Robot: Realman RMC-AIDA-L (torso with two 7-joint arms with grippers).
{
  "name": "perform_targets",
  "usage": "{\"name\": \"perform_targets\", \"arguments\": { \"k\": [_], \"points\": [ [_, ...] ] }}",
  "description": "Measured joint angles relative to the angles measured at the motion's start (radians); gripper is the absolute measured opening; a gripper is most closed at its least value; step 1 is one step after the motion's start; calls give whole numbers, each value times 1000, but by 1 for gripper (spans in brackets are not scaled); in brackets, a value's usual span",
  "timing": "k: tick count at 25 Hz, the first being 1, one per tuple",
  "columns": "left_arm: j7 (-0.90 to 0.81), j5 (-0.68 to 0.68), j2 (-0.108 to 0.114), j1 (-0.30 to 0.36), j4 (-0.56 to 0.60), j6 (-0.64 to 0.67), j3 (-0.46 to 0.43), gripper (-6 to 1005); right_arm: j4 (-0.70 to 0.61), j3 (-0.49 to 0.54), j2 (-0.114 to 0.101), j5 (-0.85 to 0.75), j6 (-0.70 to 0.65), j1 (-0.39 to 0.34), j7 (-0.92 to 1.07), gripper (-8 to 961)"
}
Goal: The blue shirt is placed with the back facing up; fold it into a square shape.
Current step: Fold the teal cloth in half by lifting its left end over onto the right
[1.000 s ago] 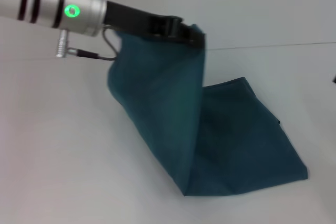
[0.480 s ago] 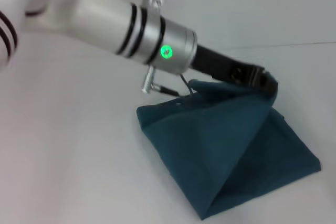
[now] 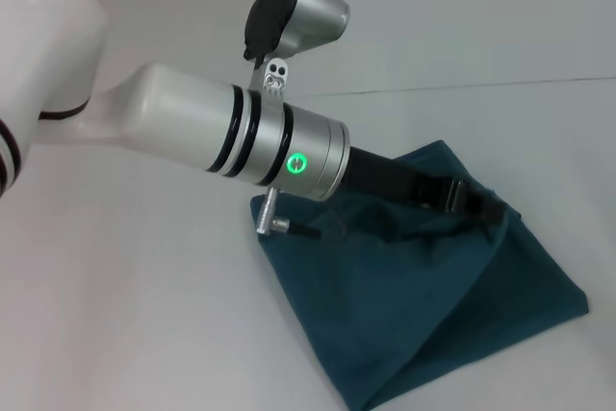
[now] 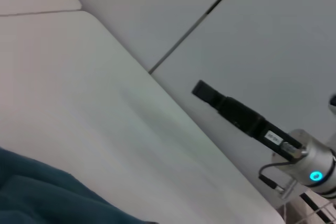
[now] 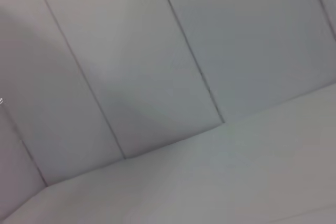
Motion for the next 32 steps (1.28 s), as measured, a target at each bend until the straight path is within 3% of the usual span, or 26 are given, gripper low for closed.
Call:
{"name": "perform_targets", "arguments": {
  "k": [6, 11, 14, 19, 23, 26, 29, 32],
  "points": [
    [7, -58, 0, 27, 11, 9, 58, 162, -46, 6, 4, -112, 1, 28, 59, 0],
    [7, -70, 0, 24, 11, 15, 73, 397, -48, 7, 5, -116, -1, 36, 64, 1],
    [4, -83, 0, 25, 31, 25, 75, 641, -50, 8, 3, -117, -3, 37, 66, 1],
    [-8, -87, 8, 43, 94, 48, 65, 743, -80, 8, 0, -139, -7, 34, 88, 2],
    [-10, -74, 16, 103, 203, 75, 22, 824, -183, 8, 4, -227, -24, 28, 166, 6],
    [-10, -68, 24, 182, 295, 88, -41, 869, -288, 11, 9, -311, -52, 27, 245, 14],
    [-3, -71, 32, 240, 330, 129, -133, 882, -390, 26, 10, -408, -83, 42, 347, 22],
    [0, -73, 35, 263, 329, 168, -158, 886, -462, 49, 12, -489, -97, 72, 427, 30]
  ]
}}
